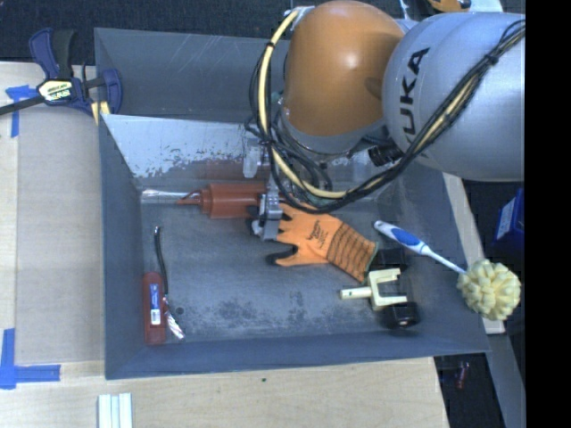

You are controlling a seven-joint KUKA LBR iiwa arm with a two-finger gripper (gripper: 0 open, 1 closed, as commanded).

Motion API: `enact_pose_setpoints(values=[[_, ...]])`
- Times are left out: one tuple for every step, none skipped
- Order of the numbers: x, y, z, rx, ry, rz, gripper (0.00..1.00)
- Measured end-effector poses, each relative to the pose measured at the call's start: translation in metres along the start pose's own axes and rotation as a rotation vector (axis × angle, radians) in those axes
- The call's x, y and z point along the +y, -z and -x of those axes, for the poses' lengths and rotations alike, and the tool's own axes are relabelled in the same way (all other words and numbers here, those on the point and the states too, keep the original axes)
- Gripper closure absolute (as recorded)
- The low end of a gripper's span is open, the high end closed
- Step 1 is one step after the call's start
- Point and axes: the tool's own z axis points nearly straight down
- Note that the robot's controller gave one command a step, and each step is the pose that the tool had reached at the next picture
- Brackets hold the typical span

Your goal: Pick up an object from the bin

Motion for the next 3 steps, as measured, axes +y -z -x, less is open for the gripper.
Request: enact_pose_setpoints(values=[[-0.001,0.005,0.001,-0.009,-0.002,0.002,0.0],[-0.063,-0.037,0.004,-0.011,-0.067,0.003,0.0],[-0.129,-0.045,0.016,-0.017,-0.273,0.007,0.0]])
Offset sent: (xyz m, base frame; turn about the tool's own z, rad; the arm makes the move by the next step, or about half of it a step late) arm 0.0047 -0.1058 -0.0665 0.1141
